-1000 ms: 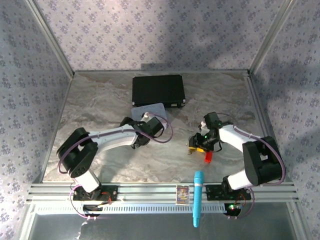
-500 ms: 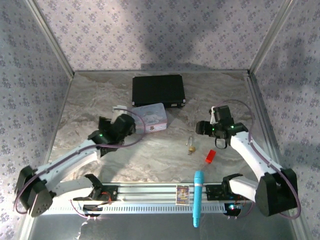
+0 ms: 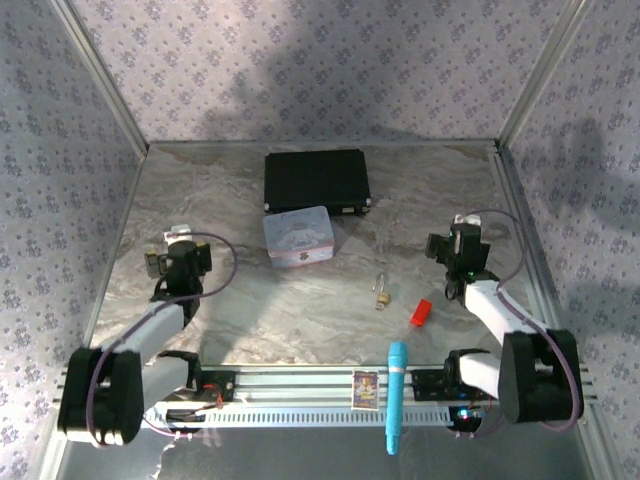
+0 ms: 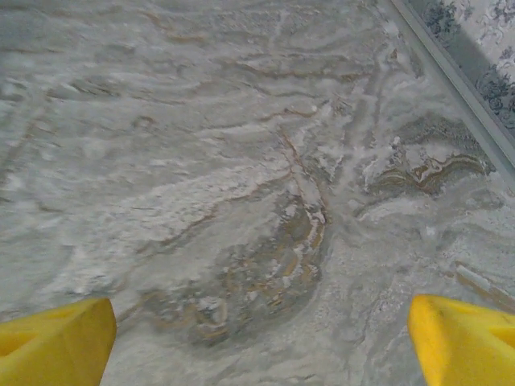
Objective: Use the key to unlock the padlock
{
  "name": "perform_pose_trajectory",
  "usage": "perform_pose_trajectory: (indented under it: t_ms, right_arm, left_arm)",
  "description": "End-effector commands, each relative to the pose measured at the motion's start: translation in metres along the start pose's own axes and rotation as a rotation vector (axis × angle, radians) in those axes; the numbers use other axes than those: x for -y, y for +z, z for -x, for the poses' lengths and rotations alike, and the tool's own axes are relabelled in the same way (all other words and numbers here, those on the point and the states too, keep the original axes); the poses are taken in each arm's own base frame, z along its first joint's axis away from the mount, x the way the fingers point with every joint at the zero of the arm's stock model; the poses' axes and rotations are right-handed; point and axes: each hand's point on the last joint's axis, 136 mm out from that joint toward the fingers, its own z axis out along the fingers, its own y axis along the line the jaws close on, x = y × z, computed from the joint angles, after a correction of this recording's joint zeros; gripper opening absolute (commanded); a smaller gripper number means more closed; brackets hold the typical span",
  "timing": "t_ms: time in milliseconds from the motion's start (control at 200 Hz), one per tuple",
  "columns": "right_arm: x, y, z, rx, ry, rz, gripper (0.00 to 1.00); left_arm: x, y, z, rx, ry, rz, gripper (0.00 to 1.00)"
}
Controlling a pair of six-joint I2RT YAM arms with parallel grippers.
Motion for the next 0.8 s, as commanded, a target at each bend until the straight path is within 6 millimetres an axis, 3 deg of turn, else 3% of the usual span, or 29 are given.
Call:
perform_pose_trajectory:
  t_ms: [0,75,170,235,325,445,800]
  right_arm:
    - [0.010,0.010,0.034,0.203,0.029,-0.022,0.94]
    - [0.012,0.019,0.032,0.238,0.044,0.001,0.94]
    - [0.010,0.031,0.029,0.241,0.045,0.021,0.95]
    - [-0.006,0.033,0.026,0.217,-0.005,0.096,0.93]
    - [-0.014,0.044,0.017,0.223,-0.024,0.128,0.92]
    - [-0.022,0.046,0.020,0.207,-0.068,0.127,0.99]
    - [-0.025,0.046,0.018,0.188,-0.079,0.140,0.99]
  left_arm:
    - [0.022,0.016,0.032,0.108,-0.028,-0.107,1.00]
    - [0.030,0.025,0.036,0.111,-0.029,-0.146,1.00]
    - [0.038,0.033,0.046,0.161,-0.168,-0.304,1.00]
    - [0.040,0.046,0.029,0.138,-0.177,-0.297,1.00]
    - [0.044,0.049,0.025,0.170,-0.180,-0.306,1.00]
    - [0.049,0.058,0.027,0.117,-0.153,-0.288,1.00]
    - [0.053,0.058,0.026,0.102,-0.119,-0.281,1.00]
